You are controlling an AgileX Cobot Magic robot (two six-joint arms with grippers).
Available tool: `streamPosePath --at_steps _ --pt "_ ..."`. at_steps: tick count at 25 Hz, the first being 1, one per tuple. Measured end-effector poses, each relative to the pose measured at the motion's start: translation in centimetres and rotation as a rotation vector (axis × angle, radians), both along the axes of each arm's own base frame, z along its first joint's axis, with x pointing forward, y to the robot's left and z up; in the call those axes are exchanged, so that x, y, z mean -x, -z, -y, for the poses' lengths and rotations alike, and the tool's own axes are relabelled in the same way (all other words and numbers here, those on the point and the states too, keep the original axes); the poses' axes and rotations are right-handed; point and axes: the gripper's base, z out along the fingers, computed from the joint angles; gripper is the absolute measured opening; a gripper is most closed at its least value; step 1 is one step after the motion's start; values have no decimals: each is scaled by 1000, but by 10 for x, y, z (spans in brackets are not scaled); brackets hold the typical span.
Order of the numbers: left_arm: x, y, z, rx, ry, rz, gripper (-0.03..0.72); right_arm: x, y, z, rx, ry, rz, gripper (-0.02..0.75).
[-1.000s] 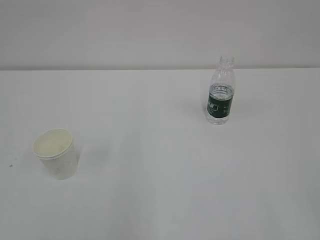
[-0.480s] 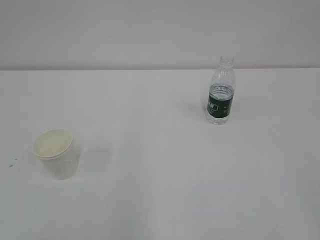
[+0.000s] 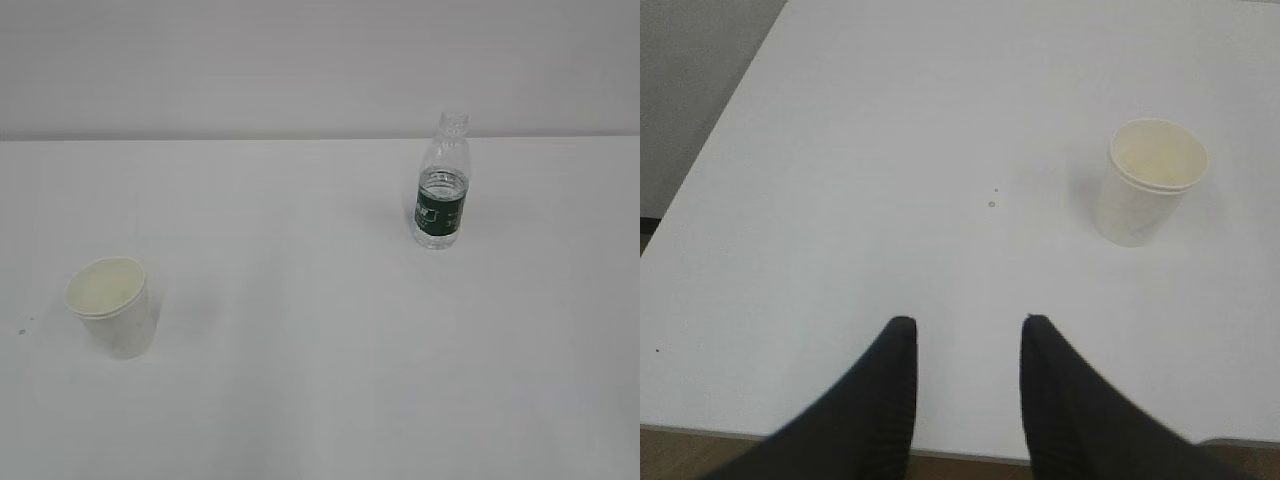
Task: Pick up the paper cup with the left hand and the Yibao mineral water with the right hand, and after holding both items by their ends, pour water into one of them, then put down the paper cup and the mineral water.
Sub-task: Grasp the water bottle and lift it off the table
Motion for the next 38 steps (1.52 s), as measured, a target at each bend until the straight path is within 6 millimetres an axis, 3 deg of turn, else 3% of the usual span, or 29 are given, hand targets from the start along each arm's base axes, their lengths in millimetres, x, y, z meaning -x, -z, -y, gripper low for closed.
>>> streamPosePath --at_steps 29,38 --pt "0 0 0 0 0 0 241 -1 -2 -2 -17 -15 25 533" --pt "0 -5 0 -22 11 23 246 -15 -10 -5 -37 -45 55 533"
